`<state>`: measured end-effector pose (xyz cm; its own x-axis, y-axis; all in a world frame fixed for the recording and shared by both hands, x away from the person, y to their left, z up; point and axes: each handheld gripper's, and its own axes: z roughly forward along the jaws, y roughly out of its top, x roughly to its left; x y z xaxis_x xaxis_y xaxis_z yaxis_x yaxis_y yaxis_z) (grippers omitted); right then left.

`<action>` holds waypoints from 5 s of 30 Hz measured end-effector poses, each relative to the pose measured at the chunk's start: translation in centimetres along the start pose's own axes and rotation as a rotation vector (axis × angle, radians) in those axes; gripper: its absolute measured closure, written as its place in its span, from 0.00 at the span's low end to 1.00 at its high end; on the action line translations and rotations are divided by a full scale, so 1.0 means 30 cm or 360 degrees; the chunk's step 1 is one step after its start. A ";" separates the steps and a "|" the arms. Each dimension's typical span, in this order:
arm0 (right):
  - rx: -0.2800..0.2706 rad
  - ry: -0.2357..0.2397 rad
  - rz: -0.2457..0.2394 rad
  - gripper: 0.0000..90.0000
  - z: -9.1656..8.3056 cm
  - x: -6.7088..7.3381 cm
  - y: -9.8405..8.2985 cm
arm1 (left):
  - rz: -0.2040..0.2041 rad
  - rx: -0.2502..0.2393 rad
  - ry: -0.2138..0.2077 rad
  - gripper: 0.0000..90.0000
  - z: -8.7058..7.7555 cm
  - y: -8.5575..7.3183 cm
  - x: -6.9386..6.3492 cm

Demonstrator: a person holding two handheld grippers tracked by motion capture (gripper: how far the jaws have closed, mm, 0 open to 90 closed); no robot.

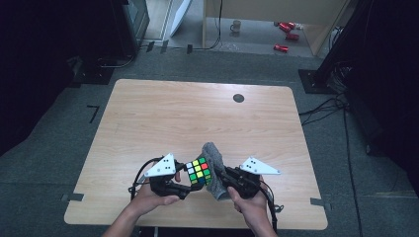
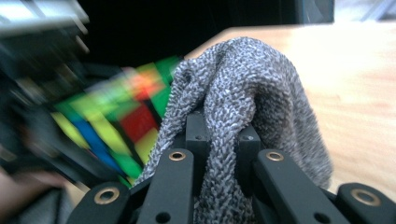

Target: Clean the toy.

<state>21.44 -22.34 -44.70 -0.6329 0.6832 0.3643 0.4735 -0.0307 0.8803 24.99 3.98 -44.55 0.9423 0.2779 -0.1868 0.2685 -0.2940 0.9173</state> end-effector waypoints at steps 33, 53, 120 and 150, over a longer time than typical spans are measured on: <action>-0.0069 0.0187 -0.0264 0.91 0.066 0.114 -0.043 | -0.0376 -0.0199 0.0181 0.39 -0.067 0.014 0.080; -0.0102 0.0020 -0.0278 0.91 0.076 0.072 -0.062 | -0.0433 -0.0228 -0.0006 0.39 -0.039 0.027 0.055; -0.0008 0.0018 -0.0381 0.91 0.117 0.145 -0.083 | -0.0469 -0.0218 0.0029 0.39 -0.033 0.013 0.063; -0.0222 -0.0011 -0.0160 0.91 -0.027 0.009 0.029 | -0.0100 0.0076 0.0006 0.39 0.043 -0.007 -0.004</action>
<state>21.19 -22.76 -43.58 -0.6684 0.6929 0.2705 0.3179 -0.0627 0.9460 25.09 2.83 -45.17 0.9226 0.3004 -0.2419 0.3363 -0.3194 0.8859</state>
